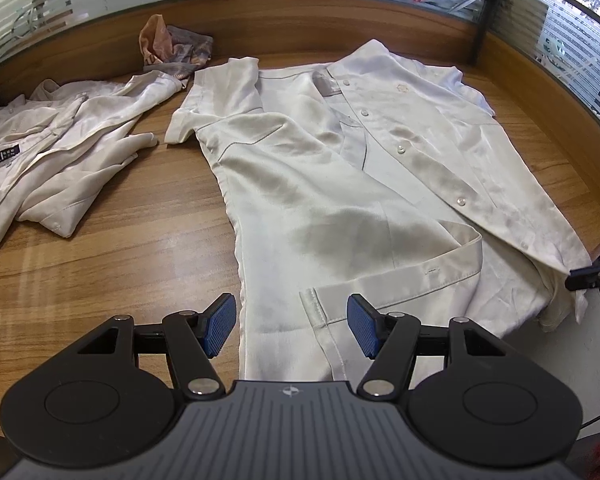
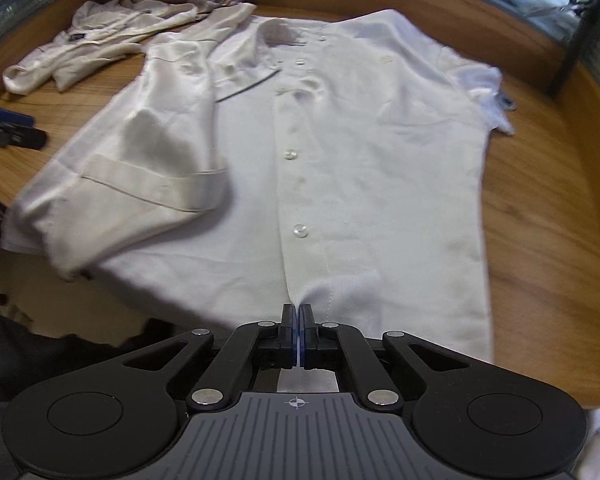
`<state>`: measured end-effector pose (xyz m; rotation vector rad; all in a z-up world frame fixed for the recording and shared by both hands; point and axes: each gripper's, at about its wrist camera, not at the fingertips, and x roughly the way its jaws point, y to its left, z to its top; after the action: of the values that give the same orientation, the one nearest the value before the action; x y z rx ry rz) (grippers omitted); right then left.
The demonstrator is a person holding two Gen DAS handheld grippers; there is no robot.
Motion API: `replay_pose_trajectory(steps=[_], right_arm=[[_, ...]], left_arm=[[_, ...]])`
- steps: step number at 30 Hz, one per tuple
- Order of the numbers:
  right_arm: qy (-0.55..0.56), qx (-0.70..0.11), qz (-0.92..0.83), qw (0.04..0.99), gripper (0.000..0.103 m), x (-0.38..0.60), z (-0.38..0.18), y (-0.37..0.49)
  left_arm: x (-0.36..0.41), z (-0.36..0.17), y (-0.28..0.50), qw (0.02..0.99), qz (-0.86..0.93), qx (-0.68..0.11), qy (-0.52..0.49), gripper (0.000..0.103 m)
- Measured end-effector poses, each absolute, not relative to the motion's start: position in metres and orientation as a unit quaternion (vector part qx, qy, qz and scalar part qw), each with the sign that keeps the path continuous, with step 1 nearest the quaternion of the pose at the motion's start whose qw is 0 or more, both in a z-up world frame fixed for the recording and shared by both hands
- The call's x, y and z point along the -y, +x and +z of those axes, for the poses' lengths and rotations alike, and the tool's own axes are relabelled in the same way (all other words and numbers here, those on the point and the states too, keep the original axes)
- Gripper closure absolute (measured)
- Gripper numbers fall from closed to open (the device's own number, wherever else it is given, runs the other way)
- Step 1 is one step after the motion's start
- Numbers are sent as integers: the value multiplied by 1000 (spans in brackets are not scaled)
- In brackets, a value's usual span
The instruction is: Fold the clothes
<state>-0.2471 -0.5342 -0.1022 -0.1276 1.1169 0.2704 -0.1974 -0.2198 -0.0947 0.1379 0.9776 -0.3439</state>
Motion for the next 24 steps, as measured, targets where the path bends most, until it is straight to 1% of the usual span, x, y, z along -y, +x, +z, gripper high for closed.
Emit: replay_pose_trajectory(steps=[7, 13, 14, 17, 18, 24], right_arm=[[-5, -542, 185, 820, 100, 501, -99, -245], [-10, -554, 219, 803, 98, 478, -107, -237], [-13, -554, 222, 802, 96, 475, -107, -236], [-18, -552, 224, 803, 85, 473, -105, -236], [-18, -550, 220, 806, 84, 473, -103, -236], [4, -544, 188, 818, 84, 484, -95, -232]], left_arm=[[220, -97, -199, 862, -174, -470, 70, 36], [219, -98, -200, 860, -182, -472, 71, 36], [219, -100, -199, 858, -183, -474, 71, 36], [220, -107, -198, 855, -184, -480, 69, 35], [221, -109, -198, 854, -185, -481, 68, 36], [228, -112, -191, 854, -192, -479, 62, 35]])
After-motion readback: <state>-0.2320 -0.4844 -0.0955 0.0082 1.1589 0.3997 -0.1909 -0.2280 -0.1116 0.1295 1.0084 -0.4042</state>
